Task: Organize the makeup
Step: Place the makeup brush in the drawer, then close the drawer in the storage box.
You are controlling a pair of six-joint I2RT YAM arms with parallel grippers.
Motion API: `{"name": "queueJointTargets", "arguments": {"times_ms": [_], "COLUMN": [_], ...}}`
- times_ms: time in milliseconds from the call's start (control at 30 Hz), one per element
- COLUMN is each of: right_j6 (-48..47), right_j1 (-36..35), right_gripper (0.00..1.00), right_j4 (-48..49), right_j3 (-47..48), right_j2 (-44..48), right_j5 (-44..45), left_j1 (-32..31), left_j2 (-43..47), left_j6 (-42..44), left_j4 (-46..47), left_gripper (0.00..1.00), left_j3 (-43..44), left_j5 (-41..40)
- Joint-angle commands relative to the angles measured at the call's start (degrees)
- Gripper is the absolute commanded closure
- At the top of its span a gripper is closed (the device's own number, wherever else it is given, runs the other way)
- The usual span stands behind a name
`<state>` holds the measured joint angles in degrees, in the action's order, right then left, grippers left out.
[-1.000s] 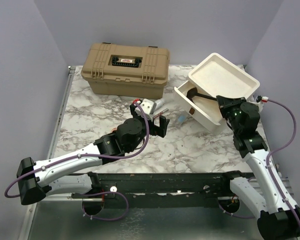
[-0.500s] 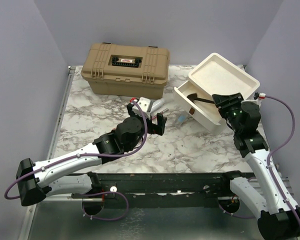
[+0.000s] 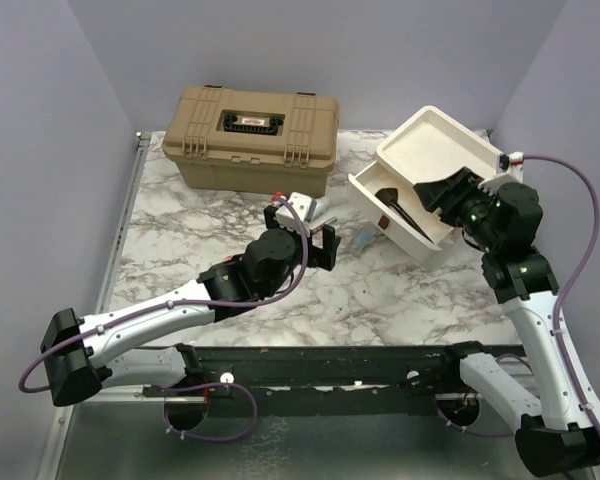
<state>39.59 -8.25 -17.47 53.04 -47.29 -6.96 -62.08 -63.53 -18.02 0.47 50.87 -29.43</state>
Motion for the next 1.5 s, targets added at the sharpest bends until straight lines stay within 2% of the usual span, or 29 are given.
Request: {"name": "queueJointTargets", "arguments": {"times_ms": [0, 67, 133, 200, 300, 367, 467, 600, 833, 1000, 1133, 1467], "right_j6": [-11.95, -14.08, -16.86, -18.51, -19.39, -20.07, -19.60, -21.41, -23.44, -24.13, -24.09, -24.32], "right_j1": [-0.09, -0.10, -0.05, -0.10, -0.09, -0.10, -0.10, -0.05, -0.07, -0.01, -0.01, -0.01], "right_gripper": [0.33, 0.31, 0.26, 0.21, 0.20, 0.18, 0.15, 0.14, 0.13, 0.13, 0.13, 0.12], "right_j4": [-12.93, -16.20, -15.55, -12.84, -12.61, -14.45, -19.47, -19.24, -20.39, -19.88, -19.79, -19.86], "right_j3": [10.47, 12.74, 12.82, 12.14, 13.10, 14.91, 20.28, 22.66, 24.23, 25.20, 26.42, 26.13], "right_j2": [-3.37, -4.02, -3.27, -2.78, -5.38, -9.36, -16.06, -19.03, -21.91, -23.48, -25.36, -27.91], "right_j5": [1.05, 7.26, 9.00, 6.48, -0.17, -3.71, -3.35, -4.01, -3.97, -1.78, -2.76, -5.15], "left_j1": [0.55, 0.73, 0.98, 1.46, 2.72, 3.64, 5.11, 6.61, 7.50, 7.67, 7.74, 7.92], "left_j2": [-2.06, -2.93, -4.34, -6.25, -10.17, -12.83, -16.28, -19.60, -24.06, -26.51, -28.34, -32.26], "left_j6": [-0.88, -1.31, -2.10, -2.88, -5.07, -7.07, -9.39, -11.44, -12.05, -12.34, -12.79, -13.22], "left_j4": [-0.03, -0.03, 0.18, 0.40, 0.88, 1.77, 4.76, 10.19, 12.72, 12.91, 13.78, 16.84], "left_gripper": [0.01, 0.01, 0.01, 0.01, 0.01, 0.01, 0.01, 0.01, 0.02, 0.07, 0.07, 0.18], "left_j3": [3.35, 3.74, 4.11, 4.93, 6.80, 8.10, 9.25, 9.88, 12.93, 14.61, 15.61, 17.89], "left_j5": [3.20, 4.09, 5.25, 6.84, 9.61, 11.31, 15.23, 20.17, 24.11, 27.05, 28.29, 30.08]}}
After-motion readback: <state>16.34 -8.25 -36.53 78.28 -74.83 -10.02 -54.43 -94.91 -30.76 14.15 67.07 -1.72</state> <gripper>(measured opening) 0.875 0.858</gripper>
